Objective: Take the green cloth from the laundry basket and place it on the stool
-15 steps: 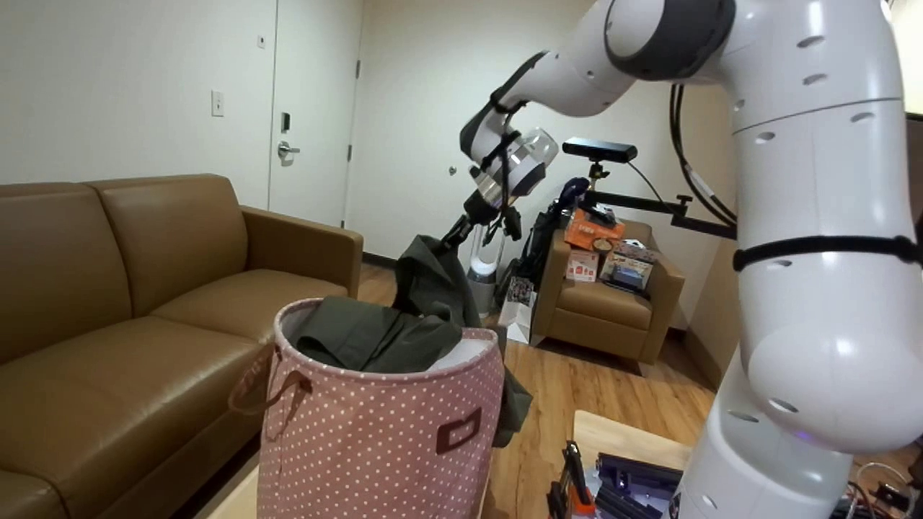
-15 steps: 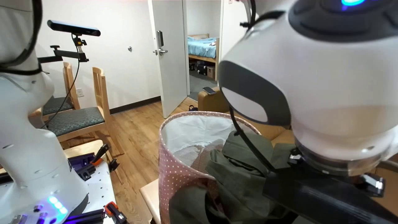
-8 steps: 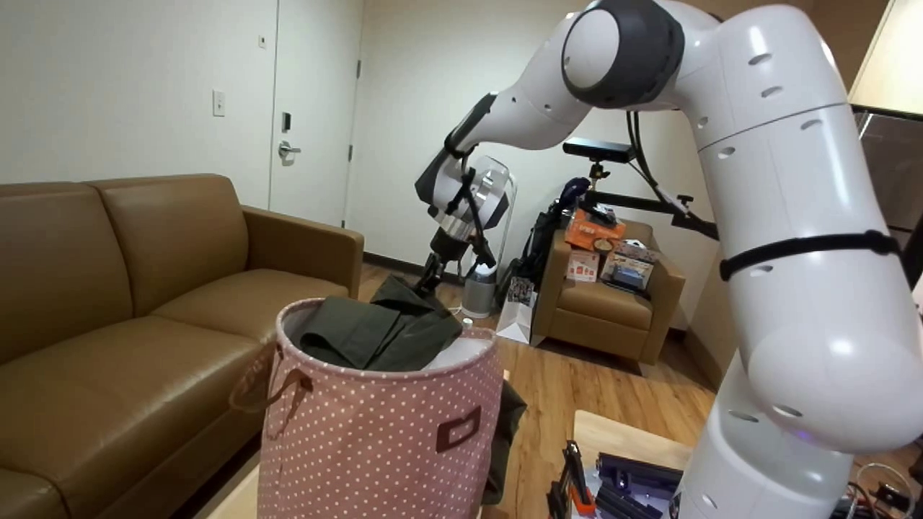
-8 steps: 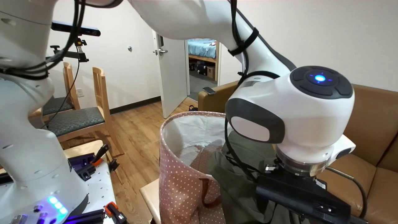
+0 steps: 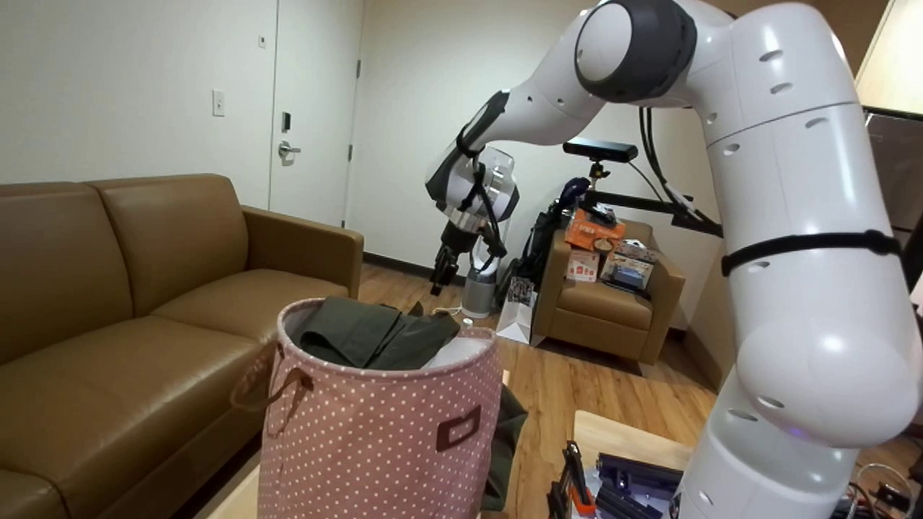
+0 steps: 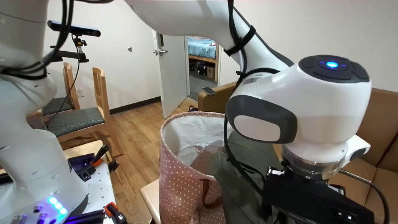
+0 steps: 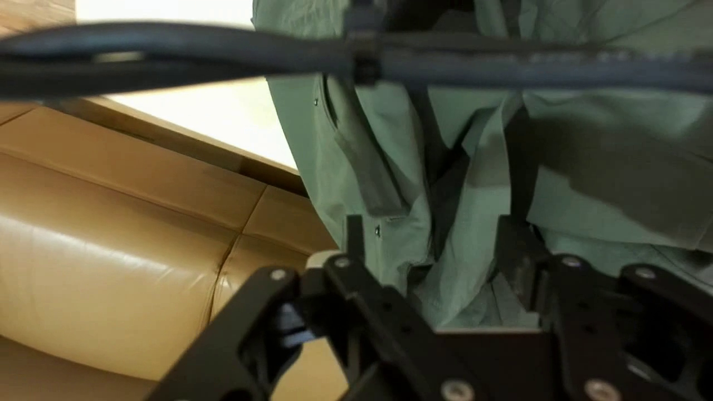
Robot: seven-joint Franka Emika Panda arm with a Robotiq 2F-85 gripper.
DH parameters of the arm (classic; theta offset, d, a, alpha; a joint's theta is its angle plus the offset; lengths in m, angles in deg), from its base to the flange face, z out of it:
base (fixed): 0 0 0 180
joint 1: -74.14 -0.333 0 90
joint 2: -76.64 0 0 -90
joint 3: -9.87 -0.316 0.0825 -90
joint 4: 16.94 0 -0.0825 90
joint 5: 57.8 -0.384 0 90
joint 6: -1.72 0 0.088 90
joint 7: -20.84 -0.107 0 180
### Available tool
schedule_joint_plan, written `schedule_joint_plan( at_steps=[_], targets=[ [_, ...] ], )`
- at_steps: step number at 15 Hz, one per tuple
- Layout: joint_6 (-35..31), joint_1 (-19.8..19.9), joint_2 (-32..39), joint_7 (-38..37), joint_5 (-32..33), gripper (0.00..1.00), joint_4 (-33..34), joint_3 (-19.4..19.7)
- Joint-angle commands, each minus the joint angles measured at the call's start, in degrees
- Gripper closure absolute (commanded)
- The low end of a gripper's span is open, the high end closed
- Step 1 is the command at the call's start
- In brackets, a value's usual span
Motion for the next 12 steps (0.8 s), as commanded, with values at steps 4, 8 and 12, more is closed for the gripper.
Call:
schedule_joint_plan(
  at_steps=[4,8,12],
  targets=[
    [-0.42,3.87,-13.00,3.16,6.41,0.00,-8.78,-2.05],
    [0.17,3.00,-21.77,13.19,9.11,0.00,-17.35,-1.51],
    [-1.42,-0.28,-28.57,21.51,11.42,0.00,-25.70,-0.12]
  ],
)
